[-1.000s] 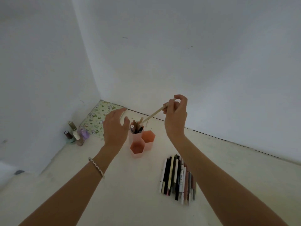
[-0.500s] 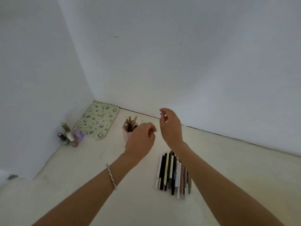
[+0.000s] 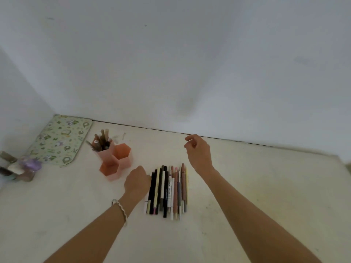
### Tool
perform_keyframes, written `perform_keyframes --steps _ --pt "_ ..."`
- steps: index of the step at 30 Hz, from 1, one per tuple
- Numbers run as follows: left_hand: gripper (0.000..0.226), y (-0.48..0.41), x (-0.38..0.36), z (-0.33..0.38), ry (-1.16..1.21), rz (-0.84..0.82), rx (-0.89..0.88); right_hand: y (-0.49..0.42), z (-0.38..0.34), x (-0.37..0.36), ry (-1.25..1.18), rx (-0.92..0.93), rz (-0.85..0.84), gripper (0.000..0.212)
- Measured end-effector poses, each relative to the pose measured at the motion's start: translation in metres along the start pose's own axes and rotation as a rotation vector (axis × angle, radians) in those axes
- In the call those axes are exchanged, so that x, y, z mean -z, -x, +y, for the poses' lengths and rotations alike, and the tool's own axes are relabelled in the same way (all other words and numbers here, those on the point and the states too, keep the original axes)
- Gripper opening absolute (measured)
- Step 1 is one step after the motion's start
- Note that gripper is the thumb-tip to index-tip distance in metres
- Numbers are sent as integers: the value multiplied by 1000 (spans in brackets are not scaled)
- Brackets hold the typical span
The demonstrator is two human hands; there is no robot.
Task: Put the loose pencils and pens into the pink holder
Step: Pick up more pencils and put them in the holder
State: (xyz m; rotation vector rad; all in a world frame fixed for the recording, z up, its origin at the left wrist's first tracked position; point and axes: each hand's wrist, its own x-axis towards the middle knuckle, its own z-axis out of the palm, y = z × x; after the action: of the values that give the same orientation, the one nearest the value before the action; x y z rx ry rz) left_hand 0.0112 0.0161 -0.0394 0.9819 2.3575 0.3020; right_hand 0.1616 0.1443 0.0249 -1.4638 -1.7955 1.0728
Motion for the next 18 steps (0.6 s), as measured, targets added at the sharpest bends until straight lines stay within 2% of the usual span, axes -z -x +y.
perform_keyframes --steps 5,13,15,18 --pt "25 -5 3 7 -31 -41 13 2 18 -1 -10 -62 -39 27" --pt "25 0 12 20 -116 29 -56 0 39 16 50 -128 -37 27" --pt "22 -2 26 32 -74 92 -134 -1 46 21 137 -171 -64 25" --pt "14 -4 48 56 21 191 -239 3 60 15 358 -235 -194 24"
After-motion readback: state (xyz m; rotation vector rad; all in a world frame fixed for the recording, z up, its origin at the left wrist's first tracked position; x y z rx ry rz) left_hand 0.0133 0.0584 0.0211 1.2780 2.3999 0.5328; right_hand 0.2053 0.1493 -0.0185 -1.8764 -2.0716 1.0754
